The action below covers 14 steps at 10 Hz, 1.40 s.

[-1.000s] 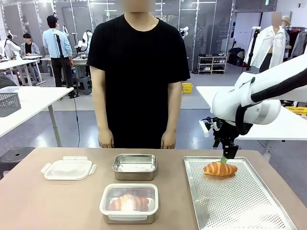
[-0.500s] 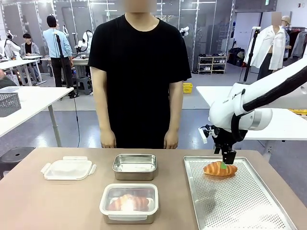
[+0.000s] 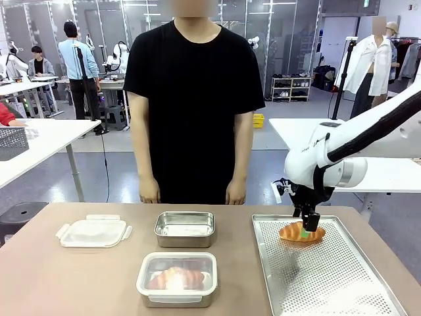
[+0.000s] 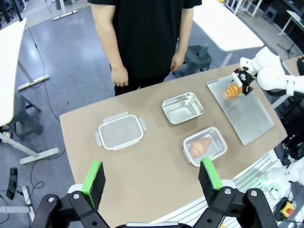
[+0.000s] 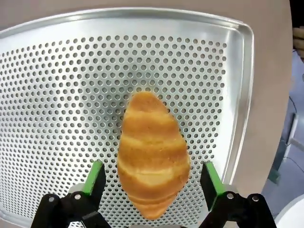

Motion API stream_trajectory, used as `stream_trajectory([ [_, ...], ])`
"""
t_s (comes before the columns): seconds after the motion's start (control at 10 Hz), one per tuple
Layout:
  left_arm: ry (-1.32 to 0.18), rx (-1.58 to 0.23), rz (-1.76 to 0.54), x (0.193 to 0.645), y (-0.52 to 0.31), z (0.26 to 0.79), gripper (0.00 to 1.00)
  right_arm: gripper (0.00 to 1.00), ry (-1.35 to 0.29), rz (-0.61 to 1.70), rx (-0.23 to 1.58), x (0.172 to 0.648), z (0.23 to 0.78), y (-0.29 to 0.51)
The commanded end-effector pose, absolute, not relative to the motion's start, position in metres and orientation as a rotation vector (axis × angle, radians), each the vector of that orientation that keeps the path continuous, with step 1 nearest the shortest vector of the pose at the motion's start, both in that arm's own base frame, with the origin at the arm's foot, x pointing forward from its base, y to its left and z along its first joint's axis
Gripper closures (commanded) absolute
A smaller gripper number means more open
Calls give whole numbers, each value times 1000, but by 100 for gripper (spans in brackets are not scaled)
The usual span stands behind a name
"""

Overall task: Place the bread into the airtight container.
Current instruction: Pick up a Butter Roll and place it into an empty Airtight Container.

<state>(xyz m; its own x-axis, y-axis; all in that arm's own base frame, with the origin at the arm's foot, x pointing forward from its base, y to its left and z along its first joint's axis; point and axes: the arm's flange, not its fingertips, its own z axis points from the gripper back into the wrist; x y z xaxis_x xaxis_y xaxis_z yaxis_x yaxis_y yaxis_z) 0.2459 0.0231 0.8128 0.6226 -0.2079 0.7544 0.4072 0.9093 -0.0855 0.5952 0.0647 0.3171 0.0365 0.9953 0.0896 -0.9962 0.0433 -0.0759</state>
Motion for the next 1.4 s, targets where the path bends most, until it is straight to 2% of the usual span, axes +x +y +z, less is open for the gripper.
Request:
stream_trajectory([
  [0.0, -828, -269, -365, 246, 23, 814, 0, 0, -71, 1485, -20, 605, 311, 69],
  [0.4, -828, -269, -365, 246, 23, 814, 0, 0, -45, 1471, 12, 605, 297, 69],
  [0.5, -828, -269, -365, 246, 23, 814, 0, 7, -46, 1475, 22, 606, 296, 67],
  [0.6, -828, -269, -365, 246, 23, 814, 0, 20, -41, 1484, 24, 606, 295, 67],
  [0.7, -828, -269, -365, 246, 23, 814, 0, 27, -35, 1485, 26, 606, 295, 68],
  [0.8, -828, -269, -365, 246, 23, 814, 0, 40, -36, 1485, 27, 606, 296, 68],
  [0.9, -828, -269, -365, 246, 23, 814, 0, 46, -34, 1474, 33, 605, 297, 67],
  [1.3, -828, -269, -365, 246, 23, 814, 0, 46, -55, 1470, 3, 590, 337, 73],
])
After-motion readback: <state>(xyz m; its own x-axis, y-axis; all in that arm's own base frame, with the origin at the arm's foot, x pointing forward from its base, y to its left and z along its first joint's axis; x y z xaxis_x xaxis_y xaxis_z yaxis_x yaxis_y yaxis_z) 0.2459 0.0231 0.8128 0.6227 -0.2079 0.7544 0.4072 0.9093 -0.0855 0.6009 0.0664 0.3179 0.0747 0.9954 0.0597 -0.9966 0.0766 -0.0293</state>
